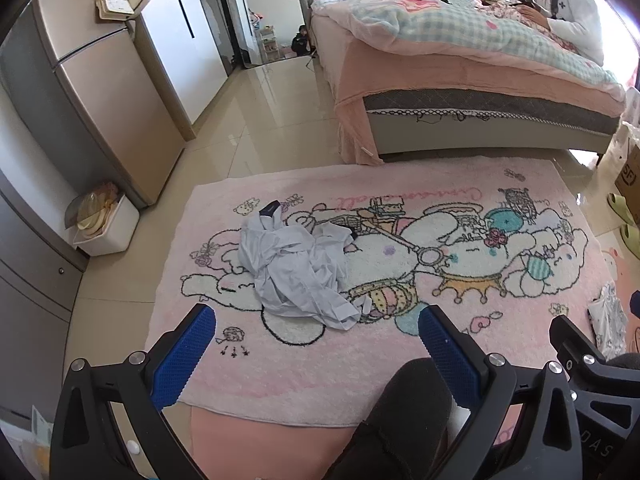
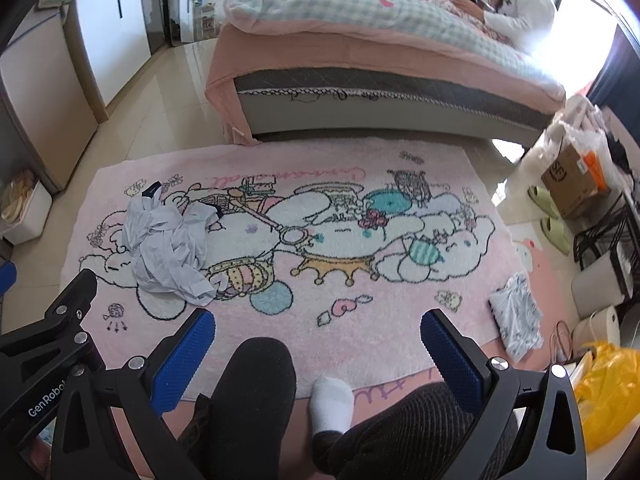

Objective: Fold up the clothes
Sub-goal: 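Move both grippers toward the crumpled white garment on the rug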

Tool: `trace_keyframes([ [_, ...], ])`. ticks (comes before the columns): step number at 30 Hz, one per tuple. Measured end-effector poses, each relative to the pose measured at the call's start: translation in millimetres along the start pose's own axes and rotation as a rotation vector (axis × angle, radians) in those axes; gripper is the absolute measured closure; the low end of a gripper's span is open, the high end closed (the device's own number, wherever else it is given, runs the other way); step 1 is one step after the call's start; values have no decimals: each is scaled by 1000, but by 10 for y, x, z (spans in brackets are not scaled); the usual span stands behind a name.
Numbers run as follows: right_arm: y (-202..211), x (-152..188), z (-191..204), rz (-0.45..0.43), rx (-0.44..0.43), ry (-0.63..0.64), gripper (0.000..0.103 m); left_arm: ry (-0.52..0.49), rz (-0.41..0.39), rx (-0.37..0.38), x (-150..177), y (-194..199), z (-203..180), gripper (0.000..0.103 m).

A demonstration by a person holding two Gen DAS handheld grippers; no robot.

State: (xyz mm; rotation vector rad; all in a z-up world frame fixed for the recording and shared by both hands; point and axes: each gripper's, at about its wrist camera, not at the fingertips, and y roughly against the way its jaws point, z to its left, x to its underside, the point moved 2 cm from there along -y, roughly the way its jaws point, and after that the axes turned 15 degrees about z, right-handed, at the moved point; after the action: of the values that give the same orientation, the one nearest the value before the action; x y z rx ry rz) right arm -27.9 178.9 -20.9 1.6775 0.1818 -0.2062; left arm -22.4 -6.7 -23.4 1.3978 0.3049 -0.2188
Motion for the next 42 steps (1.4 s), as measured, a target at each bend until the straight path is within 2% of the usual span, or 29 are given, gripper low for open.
trace_keyframes([
  [3, 3, -93, 73, -6, -8, 79, 0, 23, 7, -7, -51, -20, 39, 0],
  [9, 59, -371, 289, -45, 35, 284, 0, 71, 16, -15, -134, -83, 91, 0],
  [19, 38, -662, 584, -79, 58, 493, 0, 159, 31, -68, -219, -204, 187, 0],
  [27, -157, -874, 844, -97, -20, 623, 0, 235, 37, -125, -294, -397, 297, 0],
  [31, -271, -960, 946, -125, -98, 677, 0, 247, 37, -161, -310, -562, 335, 0],
  [34, -345, -1054, 972, -137, -239, 691, 0, 254, 48, -167, -294, -716, 349, 0],
  [39, -506, -1230, 994, -112, -489, 673, 0, 272, 64, -130, -254, -967, 395, 0],
  [41, -569, -1275, 989, -128, -557, 674, 0, 306, 54, -125, -245, -1038, 450, 0],
  [42, -605, -1304, 981, -137, -556, 664, 0, 322, 45, -122, -236, -1075, 485, 0],
])
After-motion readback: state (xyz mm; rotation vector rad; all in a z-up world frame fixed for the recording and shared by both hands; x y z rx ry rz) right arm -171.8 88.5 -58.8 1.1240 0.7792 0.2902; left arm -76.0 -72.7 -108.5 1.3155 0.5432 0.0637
